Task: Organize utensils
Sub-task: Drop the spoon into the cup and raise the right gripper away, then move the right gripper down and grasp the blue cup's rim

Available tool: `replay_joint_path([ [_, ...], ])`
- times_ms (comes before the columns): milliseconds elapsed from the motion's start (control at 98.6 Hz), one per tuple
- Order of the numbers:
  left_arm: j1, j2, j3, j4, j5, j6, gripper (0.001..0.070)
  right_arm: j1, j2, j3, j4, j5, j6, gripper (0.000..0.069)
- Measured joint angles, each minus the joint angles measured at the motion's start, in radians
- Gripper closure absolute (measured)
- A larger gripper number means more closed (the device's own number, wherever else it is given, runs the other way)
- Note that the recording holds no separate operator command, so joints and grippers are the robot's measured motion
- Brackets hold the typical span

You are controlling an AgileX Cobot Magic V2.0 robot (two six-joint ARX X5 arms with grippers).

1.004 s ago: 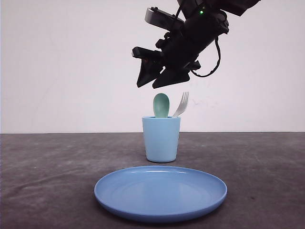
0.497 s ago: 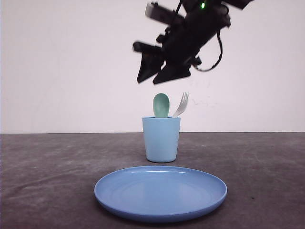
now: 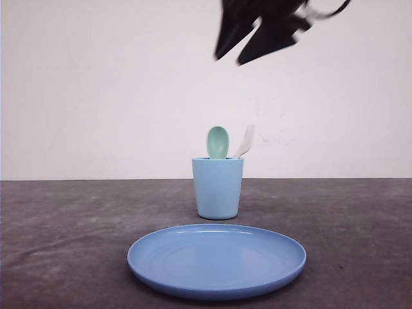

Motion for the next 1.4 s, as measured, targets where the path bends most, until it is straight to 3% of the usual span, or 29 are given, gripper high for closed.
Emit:
replay_joint_path([
  [274, 0.000, 0.000, 0.000, 0.000, 0.000, 0.000, 0.0474, -0.182, -0.220, -0.112, -0.220, 0.010, -0.008, 0.0400],
  [568, 0.000, 0.000, 0.000, 0.001, 0.000, 0.000, 0.0474, -0.379, -0.491, -0.330, -0.277, 0.005, 0.022, 0.0400],
  [750, 0.000, 0.000, 0.000, 0.001, 0.000, 0.000, 0.0474, -0.403, -0.617, -0.458, -0.344, 0.004, 0.057, 0.0400],
  [953, 0.000, 0.000, 0.000, 0.001, 0.000, 0.000, 0.0474, -0.403, -0.650, -0.537, -0.384, 0.002, 0.090, 0.0395],
  [1136, 0.000, 0.000, 0.000, 0.001, 0.000, 0.000, 0.0474, -0.402, -0.646, -0.569, -0.379, 0.001, 0.111, 0.0301],
  [1318, 0.000, 0.000, 0.000, 0.001, 0.002, -0.006, 0.0474, -0.402, -0.647, -0.569, -0.373, 0.002, 0.117, 0.0138],
  [1399, 0.000, 0.000, 0.000, 0.001, 0.027, -0.020, 0.0474, -0.402, -0.647, -0.569, -0.373, 0.002, 0.118, 0.0086],
])
